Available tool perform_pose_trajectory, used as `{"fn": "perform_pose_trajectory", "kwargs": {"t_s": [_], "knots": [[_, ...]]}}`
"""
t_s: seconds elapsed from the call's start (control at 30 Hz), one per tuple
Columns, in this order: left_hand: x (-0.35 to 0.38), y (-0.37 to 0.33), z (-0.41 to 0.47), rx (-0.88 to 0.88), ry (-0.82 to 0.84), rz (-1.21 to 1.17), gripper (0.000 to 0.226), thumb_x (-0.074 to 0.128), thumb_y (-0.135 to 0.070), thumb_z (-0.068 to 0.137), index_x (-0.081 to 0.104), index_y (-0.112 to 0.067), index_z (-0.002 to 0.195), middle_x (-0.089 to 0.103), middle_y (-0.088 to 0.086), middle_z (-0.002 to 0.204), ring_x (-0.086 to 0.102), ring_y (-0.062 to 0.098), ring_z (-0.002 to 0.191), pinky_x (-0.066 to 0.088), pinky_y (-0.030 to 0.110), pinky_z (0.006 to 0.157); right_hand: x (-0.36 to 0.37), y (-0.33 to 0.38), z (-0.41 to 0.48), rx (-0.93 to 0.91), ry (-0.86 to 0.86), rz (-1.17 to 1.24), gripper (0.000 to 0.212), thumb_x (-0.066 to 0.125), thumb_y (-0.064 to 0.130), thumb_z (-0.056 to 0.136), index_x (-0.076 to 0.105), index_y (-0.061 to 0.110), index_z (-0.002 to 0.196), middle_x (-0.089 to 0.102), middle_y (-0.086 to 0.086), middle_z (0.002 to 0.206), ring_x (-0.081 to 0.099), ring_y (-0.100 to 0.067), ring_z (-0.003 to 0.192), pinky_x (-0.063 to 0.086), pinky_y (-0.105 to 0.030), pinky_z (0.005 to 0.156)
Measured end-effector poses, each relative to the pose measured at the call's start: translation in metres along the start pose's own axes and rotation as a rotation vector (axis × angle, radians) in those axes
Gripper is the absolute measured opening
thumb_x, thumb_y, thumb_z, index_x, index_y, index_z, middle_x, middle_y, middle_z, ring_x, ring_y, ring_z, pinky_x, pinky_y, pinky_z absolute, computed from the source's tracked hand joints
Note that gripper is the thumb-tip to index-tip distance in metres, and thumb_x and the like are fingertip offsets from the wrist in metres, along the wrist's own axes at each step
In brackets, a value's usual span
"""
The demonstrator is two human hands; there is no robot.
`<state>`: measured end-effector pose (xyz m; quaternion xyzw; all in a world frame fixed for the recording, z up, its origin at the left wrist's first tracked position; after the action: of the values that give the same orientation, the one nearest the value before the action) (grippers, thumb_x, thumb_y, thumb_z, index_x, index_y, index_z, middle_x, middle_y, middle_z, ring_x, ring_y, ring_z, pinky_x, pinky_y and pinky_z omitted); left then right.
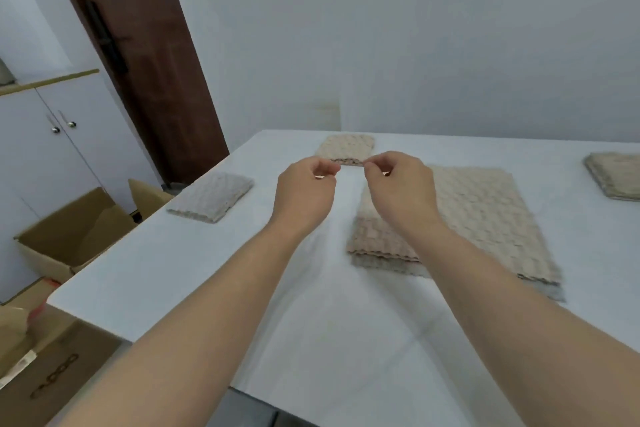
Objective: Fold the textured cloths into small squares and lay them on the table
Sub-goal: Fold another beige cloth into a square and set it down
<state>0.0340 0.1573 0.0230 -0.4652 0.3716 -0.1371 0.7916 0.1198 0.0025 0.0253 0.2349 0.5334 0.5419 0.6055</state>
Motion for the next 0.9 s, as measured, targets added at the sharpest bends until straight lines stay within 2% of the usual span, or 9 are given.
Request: {"fn": "perform_pose_trajectory", "kwargs": {"t_s": [0.17, 0.27, 0.33, 0.43, 0.53, 0.67, 0.8, 0.9], "knots": [[0.059, -0.015, -0.023, -0.061, 0.033, -0.031, 0.032, 0.054, -0.009, 0.093, 0.074, -0.026, 0.112, 0.068, -0.016, 0.114, 0.061, -0.006, 0.087, 0.042, 0.012, 0.065, -0.079, -0.041, -0.013, 0.046, -0.096, -0.057, 0.017, 0.055, 0.028, 0.098, 0.071, 0.027, 0.098, 0.066, 0.019, 0.095, 0.062, -0.003, 0.073, 0.042, -0.018, 0.061], [0.087, -0.014, -0.029, -0.094, 0.068, -0.01, 0.032, 0.055, -0.012, 0.092, 0.073, -0.027, 0.113, 0.068, -0.013, 0.117, 0.064, 0.003, 0.095, 0.049, 0.022, 0.077, -0.111, -0.075, -0.015, 0.089, -0.127, -0.082, 0.016, 0.056, 0.027, 0.097, 0.071, 0.027, 0.101, 0.067, 0.017, 0.101, 0.063, -0.003, 0.083, 0.043, -0.02, 0.067], [0.102, -0.009, -0.028, -0.109, 0.098, 0.064, 0.031, 0.057, -0.015, 0.091, 0.072, -0.026, 0.117, 0.068, -0.011, 0.119, 0.063, 0.008, 0.098, 0.048, 0.026, 0.081, -0.129, -0.098, -0.012, 0.128, -0.153, -0.109, 0.017, 0.057, 0.027, 0.096, 0.072, 0.026, 0.104, 0.068, 0.015, 0.102, 0.063, -0.006, 0.088, 0.043, -0.023, 0.071], [0.107, 0.002, -0.02, -0.155, 0.036, 0.185, 0.03, 0.057, -0.02, 0.091, 0.071, -0.028, 0.116, 0.068, -0.008, 0.12, 0.062, 0.013, 0.099, 0.05, 0.03, 0.09, -0.151, -0.127, -0.002, 0.194, -0.195, -0.148, 0.018, 0.058, 0.027, 0.095, 0.073, 0.025, 0.105, 0.068, 0.013, 0.098, 0.061, -0.008, 0.086, 0.042, -0.024, 0.067], [0.106, 0.015, -0.007, -0.196, -0.04, 0.321, 0.025, 0.058, -0.031, 0.092, 0.073, -0.03, 0.113, 0.07, -0.005, 0.122, 0.063, 0.023, 0.114, 0.052, 0.041, 0.1, -0.17, -0.152, 0.012, 0.246, -0.22, -0.189, 0.017, 0.059, 0.026, 0.094, 0.073, 0.025, 0.104, 0.066, 0.012, 0.093, 0.062, -0.013, 0.089, 0.042, -0.026, 0.073], [0.103, 0.039, 0.015, -0.256, -0.028, 0.402, 0.034, 0.055, -0.048, 0.09, 0.075, -0.029, 0.11, 0.075, -0.003, 0.109, 0.066, 0.028, 0.109, 0.054, 0.043, 0.097, -0.18, -0.177, 0.027, 0.295, -0.234, -0.231, 0.015, 0.059, 0.026, 0.093, 0.073, 0.026, 0.099, 0.066, 0.011, 0.089, 0.061, -0.014, 0.088, 0.043, -0.028, 0.075], [0.108, 0.05, 0.017, -0.207, -0.029, 0.433, 0.036, 0.052, -0.047, 0.098, 0.078, -0.023, 0.105, 0.076, 0.001, 0.108, 0.066, 0.03, 0.107, 0.054, 0.039, 0.092, -0.169, -0.193, 0.027, 0.294, -0.237, -0.282, 0.013, 0.059, 0.035, 0.094, 0.07, 0.03, 0.089, 0.066, 0.01, 0.086, 0.06, -0.016, 0.086, 0.042, -0.027, 0.074], [0.111, 0.053, 0.017, -0.168, -0.037, 0.464, 0.035, 0.051, -0.046, 0.099, 0.079, -0.025, 0.099, 0.076, 0.0, 0.103, 0.066, 0.029, 0.103, 0.054, 0.038, 0.087, -0.167, -0.195, 0.028, 0.265, -0.236, -0.327, 0.017, 0.059, 0.04, 0.096, 0.07, 0.031, 0.088, 0.064, 0.009, 0.082, 0.057, -0.015, 0.082, 0.041, -0.026, 0.073]]}}
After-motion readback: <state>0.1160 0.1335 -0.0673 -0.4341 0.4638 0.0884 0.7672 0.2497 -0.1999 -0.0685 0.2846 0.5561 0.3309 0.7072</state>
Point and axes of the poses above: each hand's wrist, its own z-axis towards the middle knuckle, its own x-axis out of the palm, y = z × x, the point moved 7 cm from there along z, towards the middle knuckle
